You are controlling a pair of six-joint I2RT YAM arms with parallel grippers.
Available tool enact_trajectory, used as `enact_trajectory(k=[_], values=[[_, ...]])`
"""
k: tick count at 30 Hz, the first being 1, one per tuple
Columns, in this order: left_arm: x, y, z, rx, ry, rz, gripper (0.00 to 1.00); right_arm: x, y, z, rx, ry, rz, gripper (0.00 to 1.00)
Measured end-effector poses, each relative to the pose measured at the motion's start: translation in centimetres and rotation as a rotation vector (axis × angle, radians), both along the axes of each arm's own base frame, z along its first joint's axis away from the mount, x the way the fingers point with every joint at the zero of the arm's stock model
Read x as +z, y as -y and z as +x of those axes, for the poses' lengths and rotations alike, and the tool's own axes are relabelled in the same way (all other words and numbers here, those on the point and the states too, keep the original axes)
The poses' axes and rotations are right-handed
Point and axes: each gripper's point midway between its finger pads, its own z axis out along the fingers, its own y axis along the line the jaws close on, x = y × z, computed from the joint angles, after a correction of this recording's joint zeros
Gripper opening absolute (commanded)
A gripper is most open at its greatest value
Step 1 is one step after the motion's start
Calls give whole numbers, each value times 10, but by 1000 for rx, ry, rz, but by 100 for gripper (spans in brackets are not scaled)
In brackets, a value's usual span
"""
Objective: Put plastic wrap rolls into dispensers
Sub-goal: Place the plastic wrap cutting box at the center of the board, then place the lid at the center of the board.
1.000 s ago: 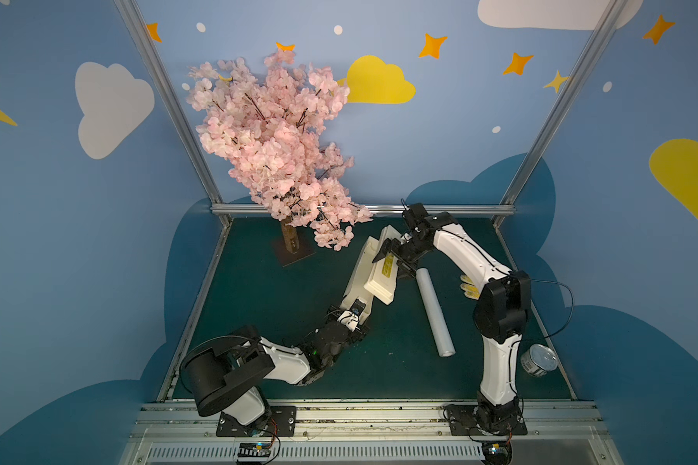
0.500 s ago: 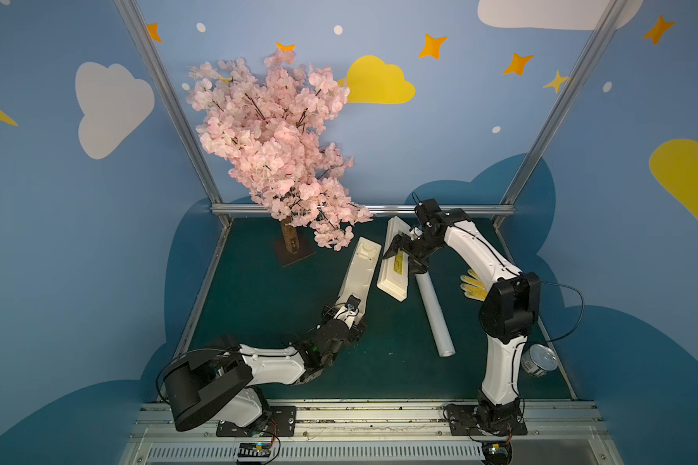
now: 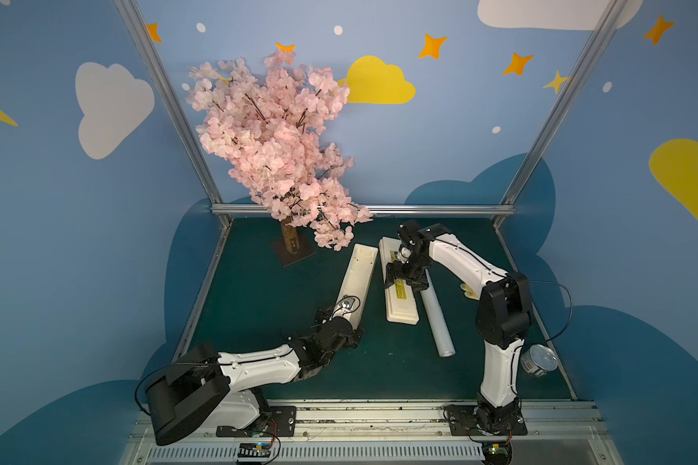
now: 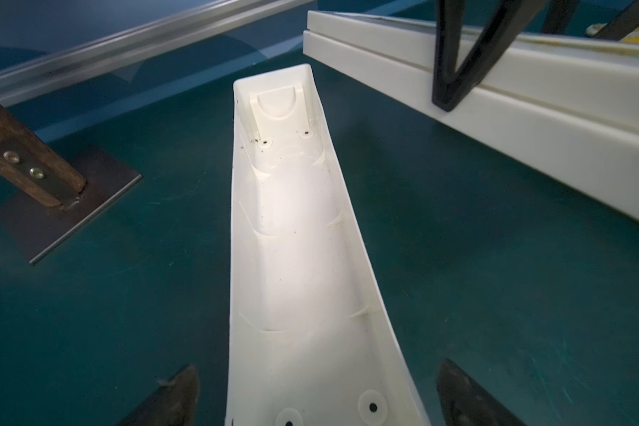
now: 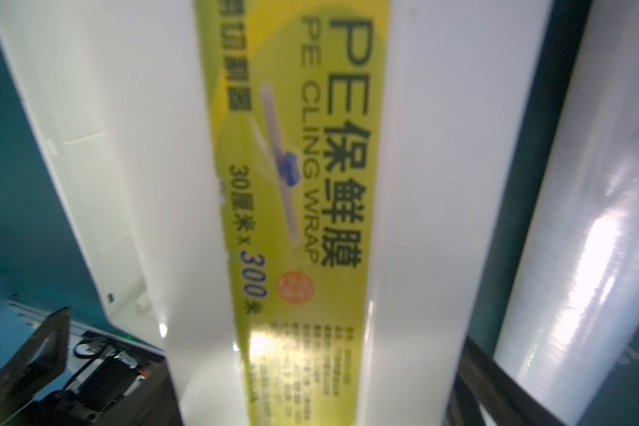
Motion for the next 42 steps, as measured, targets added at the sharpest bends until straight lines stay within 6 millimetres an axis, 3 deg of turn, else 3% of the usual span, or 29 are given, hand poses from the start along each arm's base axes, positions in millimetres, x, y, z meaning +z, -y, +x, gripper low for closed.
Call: enact_trajectory(k=[4, 9, 19, 23, 30, 35, 37, 40, 42], values=[[4, -5, -4, 23, -19, -29, 99, -8, 8, 2, 8, 33, -70, 87], [13, -12, -3, 58, -17, -42, 96, -26, 19, 3, -6, 34, -140, 94], [36, -44, 35, 179, -82, -140, 95, -45, 17, 11, 6, 53, -188, 96], [39, -35, 35, 124, -146, -174, 96, -44, 13, 10, 17, 54, -188, 96], [60, 10, 21, -26, -205, -278, 91, -44, 4, 12, 7, 42, -204, 96], [59, 39, 5, -92, -239, -332, 71, -46, 0, 6, -25, 14, -200, 96], [56, 48, 4, -103, -258, -339, 54, -47, -1, 5, -39, 5, -197, 96], [55, 64, 3, -118, -282, -355, 20, -46, -3, 4, -58, -3, -188, 96], [57, 78, 1, -142, -292, -376, 8, -45, -4, 5, -67, -4, -181, 96]])
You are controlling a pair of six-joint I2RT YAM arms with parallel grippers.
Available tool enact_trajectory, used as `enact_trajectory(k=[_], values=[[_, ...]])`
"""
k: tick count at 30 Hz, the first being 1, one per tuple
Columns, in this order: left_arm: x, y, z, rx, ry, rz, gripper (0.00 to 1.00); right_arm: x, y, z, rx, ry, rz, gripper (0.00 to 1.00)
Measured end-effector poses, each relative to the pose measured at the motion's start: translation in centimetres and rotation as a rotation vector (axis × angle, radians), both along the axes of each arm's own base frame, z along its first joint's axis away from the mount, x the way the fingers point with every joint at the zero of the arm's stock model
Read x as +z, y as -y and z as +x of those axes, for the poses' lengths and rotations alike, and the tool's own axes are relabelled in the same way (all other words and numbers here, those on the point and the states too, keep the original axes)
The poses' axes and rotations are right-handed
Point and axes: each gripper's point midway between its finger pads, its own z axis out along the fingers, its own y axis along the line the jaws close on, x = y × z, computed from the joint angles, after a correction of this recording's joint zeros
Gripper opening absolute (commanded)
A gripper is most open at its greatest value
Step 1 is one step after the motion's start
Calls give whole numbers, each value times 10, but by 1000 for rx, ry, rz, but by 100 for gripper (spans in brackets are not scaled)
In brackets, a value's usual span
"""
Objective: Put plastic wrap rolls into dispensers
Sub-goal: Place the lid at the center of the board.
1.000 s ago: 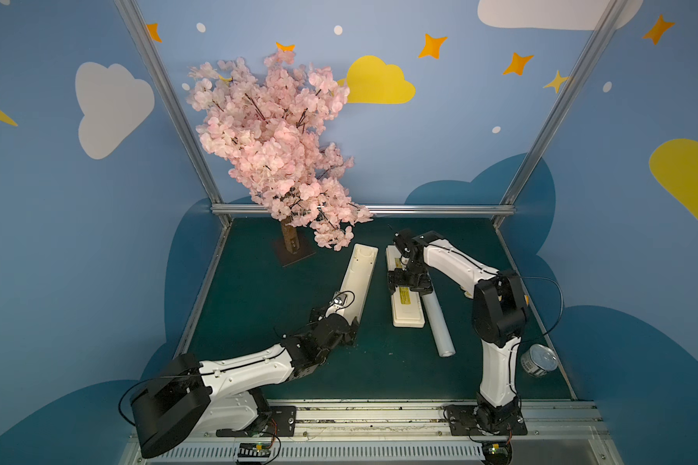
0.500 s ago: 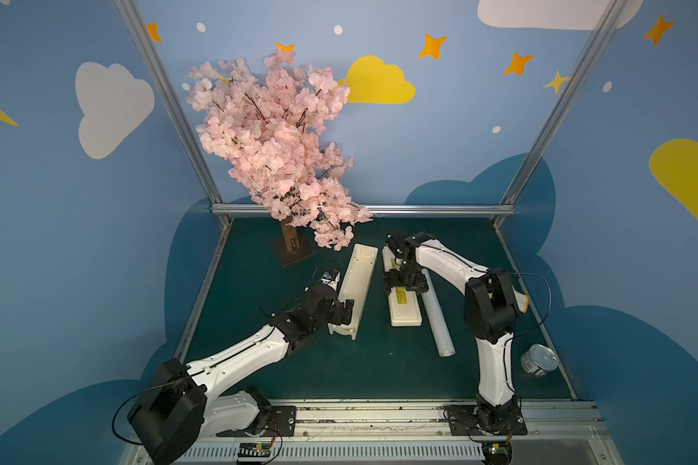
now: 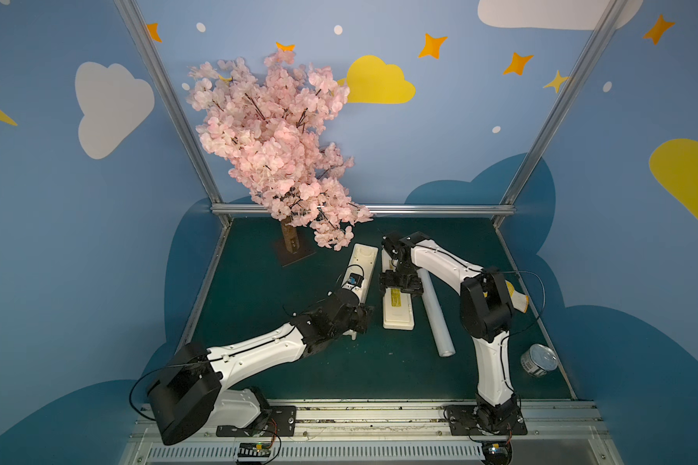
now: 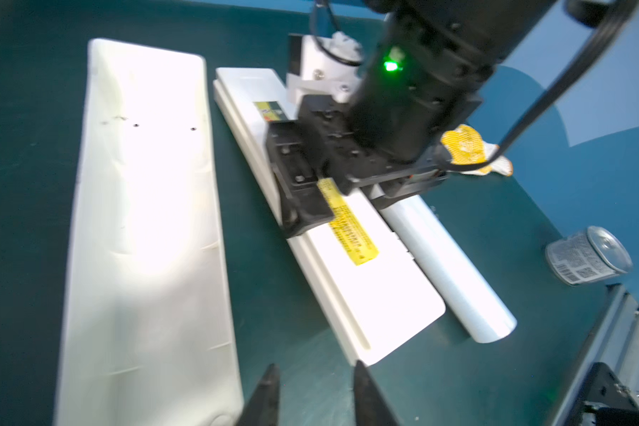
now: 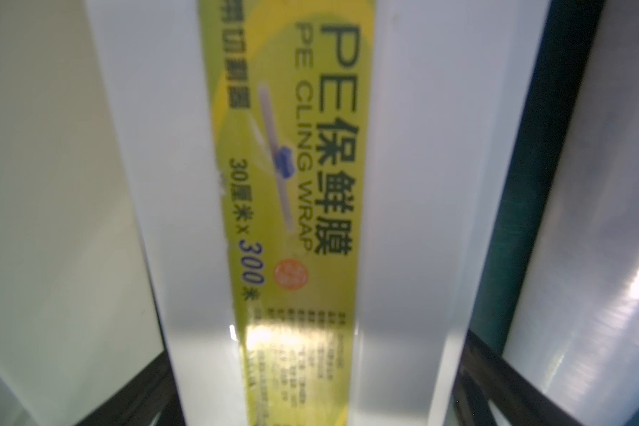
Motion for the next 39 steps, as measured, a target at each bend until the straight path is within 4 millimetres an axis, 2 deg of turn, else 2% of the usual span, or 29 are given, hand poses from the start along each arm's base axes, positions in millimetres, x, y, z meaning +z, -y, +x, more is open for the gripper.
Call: enact_trajectory(k=[1, 7, 14, 20, 23, 29, 39], values=[[2, 7, 0, -11, -2, -16, 3, 1, -1, 0, -4, -1, 4, 96], [0, 43, -1, -50, -41, -86, 2, 4, -5, 2, -18, -2, 21, 96], [-26, 66, 4, -44, -98, -76, 2, 6, -7, 2, -21, -4, 33, 96], [-54, 71, 11, -6, -159, -28, 2, 7, -8, 1, -20, -11, 38, 96], [-66, 67, 11, 19, -182, 0, 2, 7, -8, 1, -21, -14, 41, 96], [-70, 63, 14, 42, -190, 30, 2, 8, -7, 1, -8, -23, 61, 96], [-82, 66, 32, 97, -150, 40, 2, 5, -3, 2, -18, -26, 62, 96]])
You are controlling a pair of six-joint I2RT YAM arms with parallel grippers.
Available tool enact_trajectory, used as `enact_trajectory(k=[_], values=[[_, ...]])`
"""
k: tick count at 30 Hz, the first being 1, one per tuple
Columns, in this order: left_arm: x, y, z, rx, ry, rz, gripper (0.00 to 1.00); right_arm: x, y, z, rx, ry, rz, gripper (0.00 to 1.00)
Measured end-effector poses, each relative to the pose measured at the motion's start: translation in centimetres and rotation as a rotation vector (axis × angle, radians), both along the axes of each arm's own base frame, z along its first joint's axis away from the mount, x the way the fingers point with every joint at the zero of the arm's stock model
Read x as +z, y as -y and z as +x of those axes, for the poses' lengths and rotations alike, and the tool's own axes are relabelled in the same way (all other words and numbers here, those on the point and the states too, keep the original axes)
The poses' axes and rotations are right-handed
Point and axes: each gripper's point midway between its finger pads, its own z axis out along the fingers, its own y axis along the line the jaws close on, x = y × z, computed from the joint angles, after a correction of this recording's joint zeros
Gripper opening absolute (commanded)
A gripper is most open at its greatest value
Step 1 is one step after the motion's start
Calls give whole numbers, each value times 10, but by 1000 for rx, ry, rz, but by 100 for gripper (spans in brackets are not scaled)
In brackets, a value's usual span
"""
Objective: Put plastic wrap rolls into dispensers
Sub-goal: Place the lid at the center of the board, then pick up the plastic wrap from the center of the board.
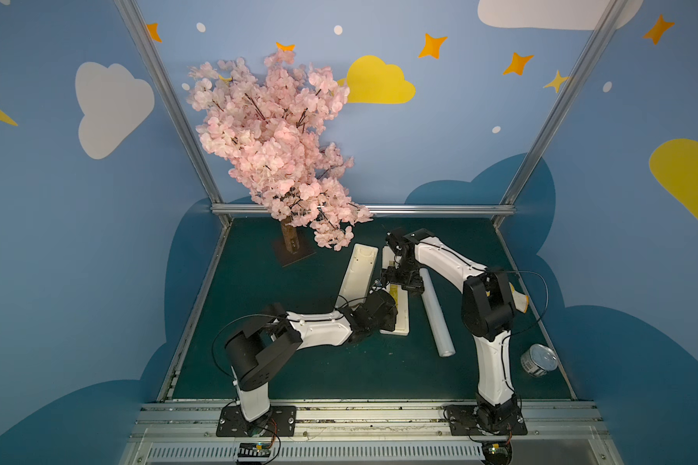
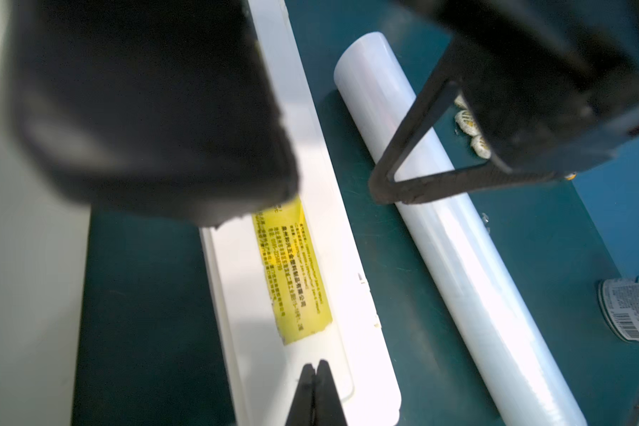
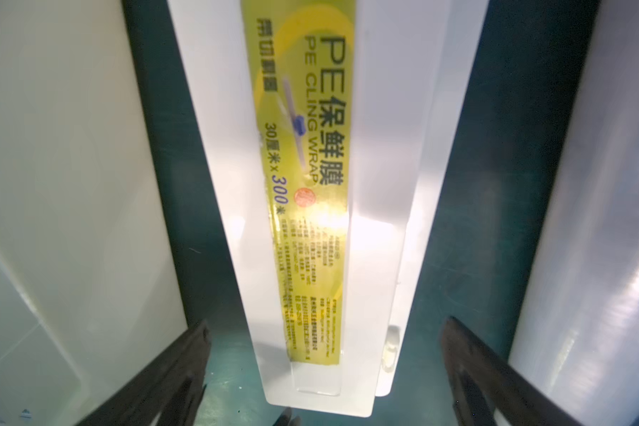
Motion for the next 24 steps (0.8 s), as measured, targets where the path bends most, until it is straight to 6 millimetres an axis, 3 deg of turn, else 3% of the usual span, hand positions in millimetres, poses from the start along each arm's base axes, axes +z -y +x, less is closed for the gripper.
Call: enact_trajectory(k=[2, 6, 12, 15, 19, 24], values=[[1, 0, 1, -3, 13, 6, 3, -1, 1, 0, -2, 2, -5, 96], [14, -2, 5, -9, 63, 13, 17, 9, 5, 1, 7, 34, -13, 96], [62, -9, 6, -43, 159, 12, 60, 46, 18, 5, 47, 136, -11, 96], [81, -18, 6, -56, 188, 24, 76, 53, 35, 4, 62, 158, -13, 96], [94, -45, 14, -42, 197, 62, 81, 39, 67, -4, 67, 134, -35, 96], [97, -107, 29, 39, 172, 78, 81, 16, 100, -14, 76, 91, -83, 94]])
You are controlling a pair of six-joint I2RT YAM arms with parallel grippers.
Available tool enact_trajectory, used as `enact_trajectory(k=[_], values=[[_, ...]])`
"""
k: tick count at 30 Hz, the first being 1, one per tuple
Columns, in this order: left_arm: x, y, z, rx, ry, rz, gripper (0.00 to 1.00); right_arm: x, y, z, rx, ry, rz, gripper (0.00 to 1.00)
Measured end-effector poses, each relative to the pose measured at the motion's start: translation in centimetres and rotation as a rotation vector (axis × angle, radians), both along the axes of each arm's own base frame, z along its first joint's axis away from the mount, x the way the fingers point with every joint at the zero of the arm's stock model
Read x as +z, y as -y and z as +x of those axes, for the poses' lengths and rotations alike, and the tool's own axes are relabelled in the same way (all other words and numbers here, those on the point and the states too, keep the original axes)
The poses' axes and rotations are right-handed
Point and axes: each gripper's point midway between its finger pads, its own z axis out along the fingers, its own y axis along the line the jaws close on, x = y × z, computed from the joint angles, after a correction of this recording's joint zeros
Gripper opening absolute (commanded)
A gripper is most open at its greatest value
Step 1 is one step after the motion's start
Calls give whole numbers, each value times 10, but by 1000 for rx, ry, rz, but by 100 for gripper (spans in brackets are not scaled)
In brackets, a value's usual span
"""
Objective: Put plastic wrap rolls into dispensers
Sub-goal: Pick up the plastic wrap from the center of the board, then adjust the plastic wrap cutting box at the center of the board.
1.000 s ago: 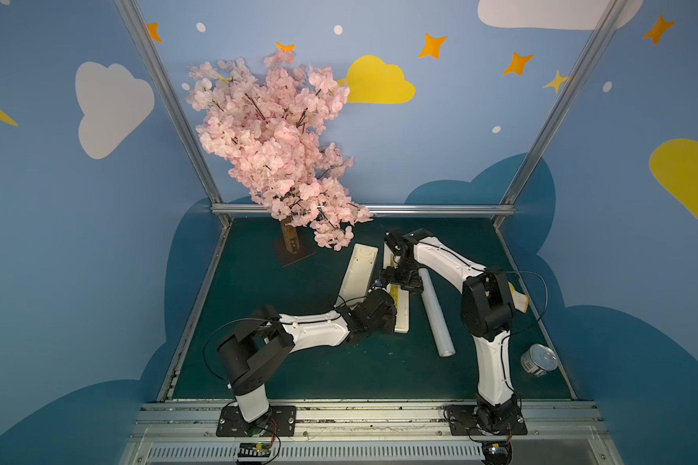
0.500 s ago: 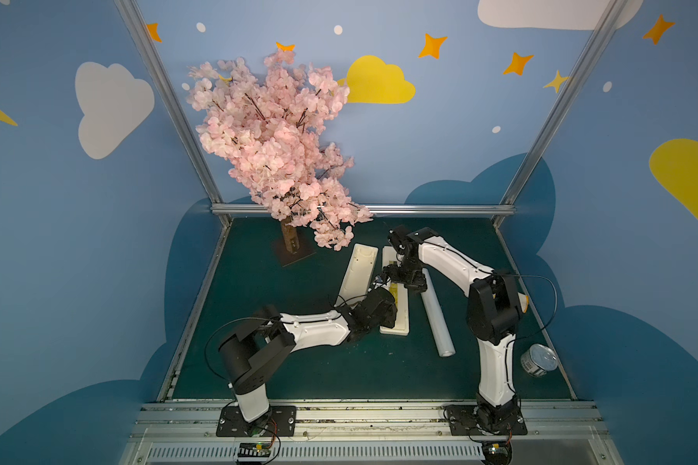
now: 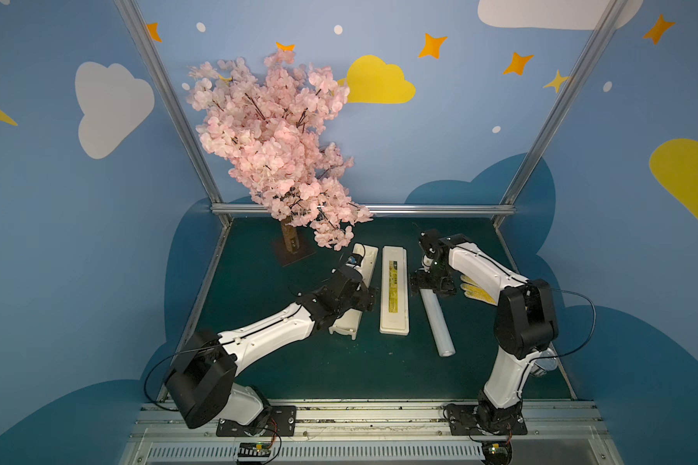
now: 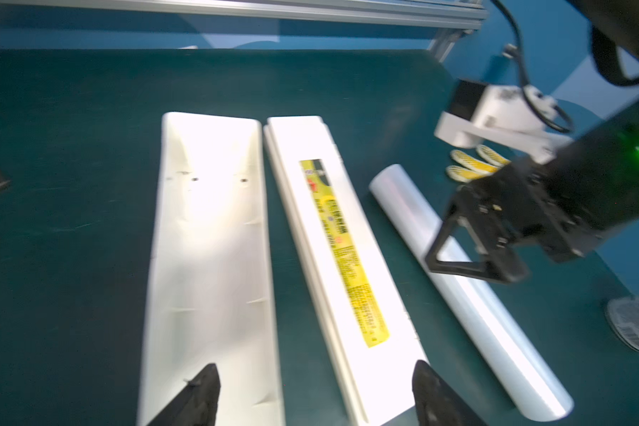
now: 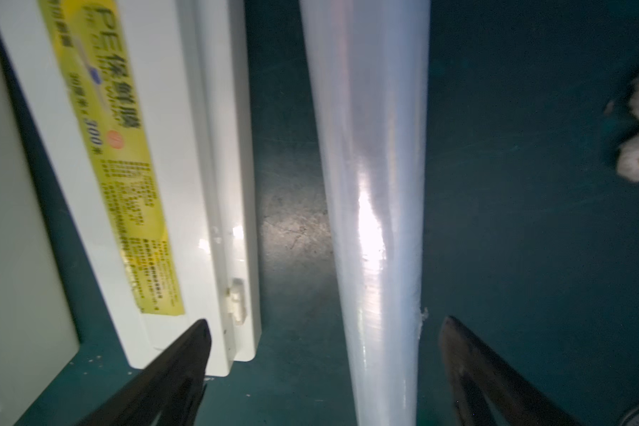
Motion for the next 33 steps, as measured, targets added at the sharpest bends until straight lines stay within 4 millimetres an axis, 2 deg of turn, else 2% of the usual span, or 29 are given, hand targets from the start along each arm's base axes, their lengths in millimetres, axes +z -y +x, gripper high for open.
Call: enact_trajectory(k=[3, 5, 9, 13, 15, 21, 29, 33], values=[[-9, -34, 4, 60, -28, 14, 81, -8, 9, -7, 8, -19, -11, 92], [-18, -50, 3, 87, -52, 24, 82, -14, 14, -11, 9, -33, -16, 88], [-46, -73, 2, 134, -118, 39, 84, -28, 20, -20, 6, -62, -21, 83], [-73, -85, -4, 155, -188, 48, 85, -36, 23, -22, -6, -75, -14, 74], [-82, -85, -5, 151, -211, 52, 85, -40, 23, -21, -16, -79, 1, 68], [-97, -78, -6, 128, -254, 47, 85, -52, 24, -17, -28, -96, 13, 66], [-114, -61, -17, 72, -353, -21, 82, -55, 23, -16, -27, -97, 20, 52], [-111, -50, -20, 53, -366, -67, 82, -55, 23, -16, -31, -96, 21, 60]])
